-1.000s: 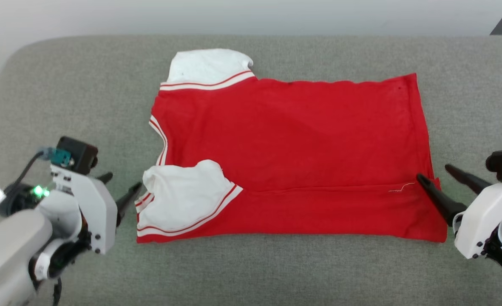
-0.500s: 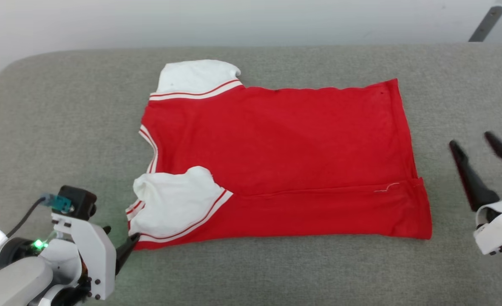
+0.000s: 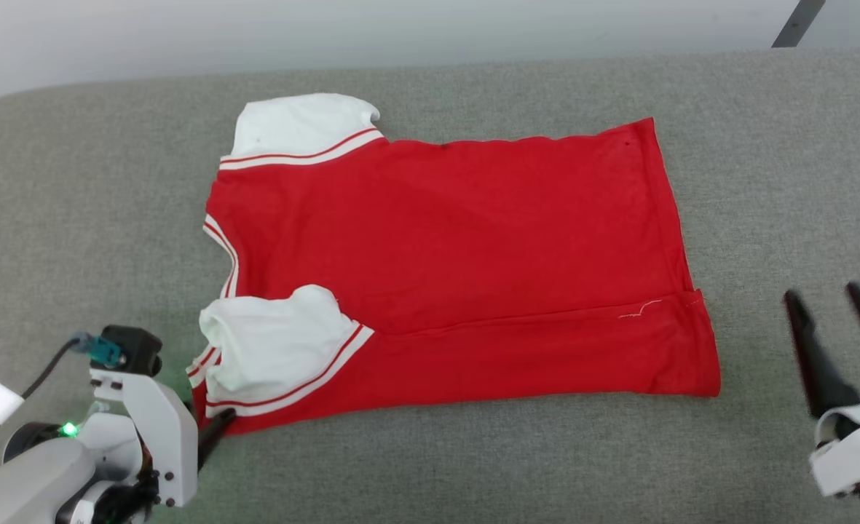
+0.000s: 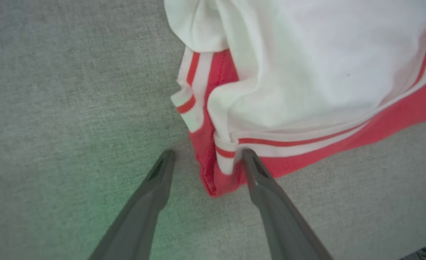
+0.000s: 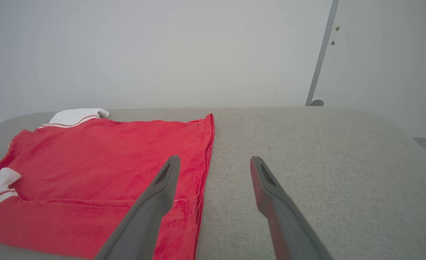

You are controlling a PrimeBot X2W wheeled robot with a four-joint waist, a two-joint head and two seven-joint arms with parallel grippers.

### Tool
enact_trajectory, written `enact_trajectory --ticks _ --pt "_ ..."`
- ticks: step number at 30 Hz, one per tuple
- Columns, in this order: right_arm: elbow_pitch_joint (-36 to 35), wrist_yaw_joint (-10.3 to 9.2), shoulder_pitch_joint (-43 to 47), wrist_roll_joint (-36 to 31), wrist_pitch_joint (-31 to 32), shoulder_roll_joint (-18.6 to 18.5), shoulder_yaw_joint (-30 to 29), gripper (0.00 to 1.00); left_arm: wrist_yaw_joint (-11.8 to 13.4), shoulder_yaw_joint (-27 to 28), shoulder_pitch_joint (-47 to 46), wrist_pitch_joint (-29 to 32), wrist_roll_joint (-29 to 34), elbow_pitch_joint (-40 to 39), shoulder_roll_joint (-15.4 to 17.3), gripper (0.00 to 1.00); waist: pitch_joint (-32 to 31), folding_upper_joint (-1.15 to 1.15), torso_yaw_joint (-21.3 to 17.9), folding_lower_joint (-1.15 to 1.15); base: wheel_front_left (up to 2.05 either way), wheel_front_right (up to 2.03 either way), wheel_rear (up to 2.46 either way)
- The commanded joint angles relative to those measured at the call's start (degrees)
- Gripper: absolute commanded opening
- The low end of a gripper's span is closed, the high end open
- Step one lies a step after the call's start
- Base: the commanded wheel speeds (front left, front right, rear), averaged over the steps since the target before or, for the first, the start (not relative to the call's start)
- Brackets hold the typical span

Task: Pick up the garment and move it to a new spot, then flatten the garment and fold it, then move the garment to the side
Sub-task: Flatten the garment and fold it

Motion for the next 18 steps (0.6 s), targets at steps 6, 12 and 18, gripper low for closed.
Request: enact_trajectory --ticks 6,12,18 --pt "-0.09 -0.06 2.49 3.08 6.4 1.59 0.79 1.0 -1.21 -1.08 -0.13 0.85 -0.06 3.25 -2.32 0.0 0.93 0.0 -0.4 0.0 0.0 0.0 0.0" --pt "3.38 -0.05 1.27 5.14 11.56 1.4 2.57 1.0 -1.94 -1.49 -1.43 1.0 1.1 3.85 -3.98 0.0 1.47 0.0 0.6 0.0 0.0 0.0 0.0" --pt "8.78 -0.05 -1.03 4.57 14.96 0.98 3.54 1.0 -2.23 -1.66 -2.25 1.14 1.77 3.49 -4.9 0.0 2.09 0.0 2.07 0.0 0.0 0.0 0.0"
